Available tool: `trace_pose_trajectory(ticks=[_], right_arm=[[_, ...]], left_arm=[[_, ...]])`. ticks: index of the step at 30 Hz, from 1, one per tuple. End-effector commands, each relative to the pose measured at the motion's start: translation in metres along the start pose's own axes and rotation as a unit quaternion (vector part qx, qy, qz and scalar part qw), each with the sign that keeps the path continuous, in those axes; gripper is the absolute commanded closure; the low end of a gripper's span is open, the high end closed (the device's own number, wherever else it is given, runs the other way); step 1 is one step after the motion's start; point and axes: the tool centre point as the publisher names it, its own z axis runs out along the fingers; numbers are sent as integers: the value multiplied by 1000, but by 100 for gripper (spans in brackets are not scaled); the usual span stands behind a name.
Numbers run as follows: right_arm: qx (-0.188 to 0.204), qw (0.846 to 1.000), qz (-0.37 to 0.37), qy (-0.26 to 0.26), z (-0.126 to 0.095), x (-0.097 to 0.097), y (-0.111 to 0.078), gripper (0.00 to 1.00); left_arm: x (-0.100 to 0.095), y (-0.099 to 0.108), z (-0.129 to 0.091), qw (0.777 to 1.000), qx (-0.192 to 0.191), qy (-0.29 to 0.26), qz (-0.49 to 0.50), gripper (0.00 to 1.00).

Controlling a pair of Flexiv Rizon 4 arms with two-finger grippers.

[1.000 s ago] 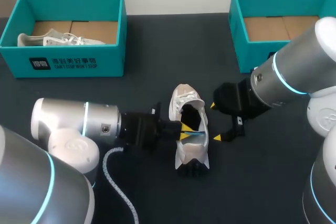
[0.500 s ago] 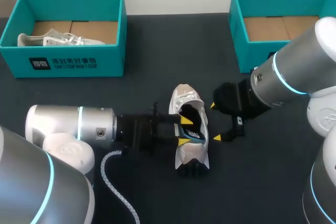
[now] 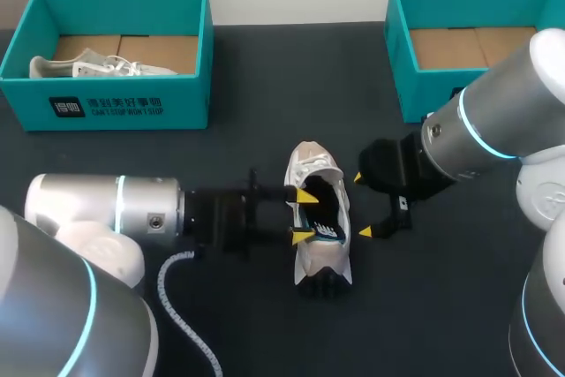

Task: Take the shoe out of the shoebox, open the shoe tongue, remove and reinsert the insole, then place the shoe into the shoebox

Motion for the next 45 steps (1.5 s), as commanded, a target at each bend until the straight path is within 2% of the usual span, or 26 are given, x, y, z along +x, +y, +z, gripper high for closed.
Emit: trace_pose_trajectory(ticks=[1, 6, 9, 11, 13, 16, 18, 19, 22, 24, 26, 27, 28, 32, 34, 35, 37, 45], right_arm=[[0, 1000, 0, -2, 0, 2, 0, 0], [0, 1000, 0, -2, 0, 2, 0, 0], [0, 1000, 0, -2, 0, 2, 0, 0], [0, 1000, 0, -2, 0, 2, 0, 0], [0, 1000, 0, -2, 0, 2, 0, 0], [0, 1000, 0, -2, 0, 2, 0, 0], [0, 1000, 0, -2, 0, 2, 0, 0], [0, 1000, 0, -2, 0, 2, 0, 0], [0, 1000, 0, -2, 0, 2, 0, 0], [0, 1000, 0, -2, 0, 2, 0, 0], [0, 1000, 0, -2, 0, 2, 0, 0], [0, 1000, 0, -2, 0, 2, 0, 0], [0, 1000, 0, -2, 0, 2, 0, 0], [0, 1000, 0, -2, 0, 2, 0, 0], [0, 1000, 0, -2, 0, 2, 0, 0], [0, 1000, 0, -2, 0, 2, 0, 0], [7, 1000, 14, 1, -12, -1, -6, 0], [8, 1000, -6, -10, -77, -15, -15, 0]], left_arm=[[-6, -6, -13, 1000, 1, 2, 3, 46], [-20, -9, -22, 999, 6, 39, 14, 37], [-28, -9, -26, 997, 9, 74, 21, 27], [-34, -9, -28, 996, 14, 89, 24, 25], [-37, -9, -30, 994, 11, 107, 31, 30], [-43, -7, -31, 989, 13, 143, 30, 28], [-46, -6, -30, 984, 18, 177, 29, 20], [-48, -6, -30, 980, 20, 197, 31, 11], [-57, -5, -31, 964, 44, 262, 28, 17], [-63, -1, -32, 943, 35, 328, 42, 17], [-67, 4, -33, 927, 21, 371, 56, 12], [-70, 5, -35, 918, 25, 391, 59, 3], [-74, 6, -36, 914, 28, 402, 58, 0], [-87, 10, -39, 886, 18, 459, 65, 0], [-92, 11, -41, 864, 15, 501, 54, 0], [-92, 11, -41, 864, 15, 501, 54, 0], [-92, 11, -41, 864, 15, 501, 54, 0], [-92, 11, -41, 864, 15, 501, 54, 0]])
